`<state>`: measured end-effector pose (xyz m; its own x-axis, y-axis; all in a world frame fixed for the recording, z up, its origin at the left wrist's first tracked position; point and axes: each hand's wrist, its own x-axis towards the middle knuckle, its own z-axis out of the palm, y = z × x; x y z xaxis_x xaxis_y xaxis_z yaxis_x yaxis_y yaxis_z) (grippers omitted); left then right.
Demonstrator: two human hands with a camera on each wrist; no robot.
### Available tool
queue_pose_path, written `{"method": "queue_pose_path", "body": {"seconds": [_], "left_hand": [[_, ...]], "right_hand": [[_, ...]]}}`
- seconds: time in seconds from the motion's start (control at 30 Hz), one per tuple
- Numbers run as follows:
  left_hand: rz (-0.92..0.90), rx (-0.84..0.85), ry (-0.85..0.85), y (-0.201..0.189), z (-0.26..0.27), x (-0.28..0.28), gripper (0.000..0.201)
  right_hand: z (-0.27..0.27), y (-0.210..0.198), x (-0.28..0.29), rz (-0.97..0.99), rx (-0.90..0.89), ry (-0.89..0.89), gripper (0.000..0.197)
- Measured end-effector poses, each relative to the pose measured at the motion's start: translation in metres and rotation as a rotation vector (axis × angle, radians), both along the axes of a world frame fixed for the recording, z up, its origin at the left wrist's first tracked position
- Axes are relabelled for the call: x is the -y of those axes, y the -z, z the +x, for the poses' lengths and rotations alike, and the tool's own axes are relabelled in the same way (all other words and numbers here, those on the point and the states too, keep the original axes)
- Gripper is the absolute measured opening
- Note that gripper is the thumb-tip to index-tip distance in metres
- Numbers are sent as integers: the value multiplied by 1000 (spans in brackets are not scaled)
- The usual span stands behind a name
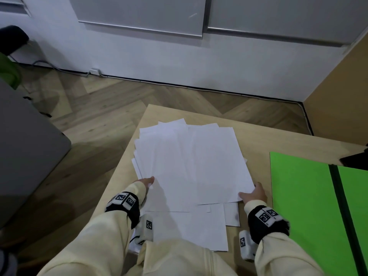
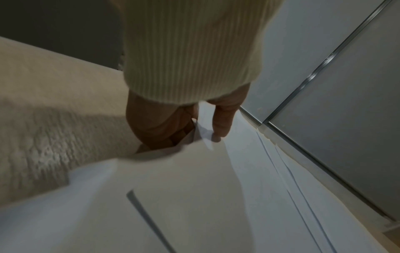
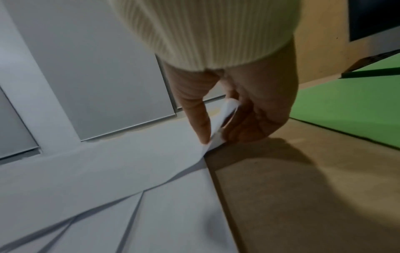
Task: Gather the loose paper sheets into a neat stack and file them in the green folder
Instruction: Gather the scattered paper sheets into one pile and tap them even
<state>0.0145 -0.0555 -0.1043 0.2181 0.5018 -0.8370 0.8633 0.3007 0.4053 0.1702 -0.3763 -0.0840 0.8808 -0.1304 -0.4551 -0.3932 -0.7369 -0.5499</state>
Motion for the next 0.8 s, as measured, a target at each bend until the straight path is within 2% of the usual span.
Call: {"method": "queue_pose_path", "body": {"seconds": [0.07,0.13,0.23,0.3,0.37,0.43,0.47,0.53,0.57,0.63,0.7,0.77,0.8], "left_hand": [[-27,57,-98,17,-1,-4,76],[-31,87,-118,44,-2,-11,78],[-86,128,-155,35,-3,-10,89],[-61,114,-107,14,-4,-7,90],[-43,110,-53,19,-4,-11,92],[-27,94,-26,26,-3,-13,120],[-18,76,-38,29,-4,-14,125],[17,75,-19,18,-1,-10,106],[30,75,-14,14,-1,-8,98],[33,73,-10,-3,-1,-3,105],[56,62,23,-8,-1,-1,104],[133,-14,90,-10,-2,4,93],[178,-16,123,-12,-1,7,89]], "right_hand": [[4,6,-4,-37,41,-26,59],[9,8,-10,-39,56,-51,58],[11,11,-19,26,46,-167,42],[3,14,-26,60,23,-279,30],[-12,17,-34,49,-36,-426,25],[-29,16,-43,46,-128,-594,32],[-35,15,-47,47,-172,-684,36],[-40,16,-52,31,-204,-774,30],[-40,15,-53,38,-188,-740,24],[-37,14,-54,92,-106,-485,24],[-35,15,-52,11,36,-209,37],[-34,18,-52,-58,85,-44,50],[-34,19,-53,-29,75,9,54]]}}
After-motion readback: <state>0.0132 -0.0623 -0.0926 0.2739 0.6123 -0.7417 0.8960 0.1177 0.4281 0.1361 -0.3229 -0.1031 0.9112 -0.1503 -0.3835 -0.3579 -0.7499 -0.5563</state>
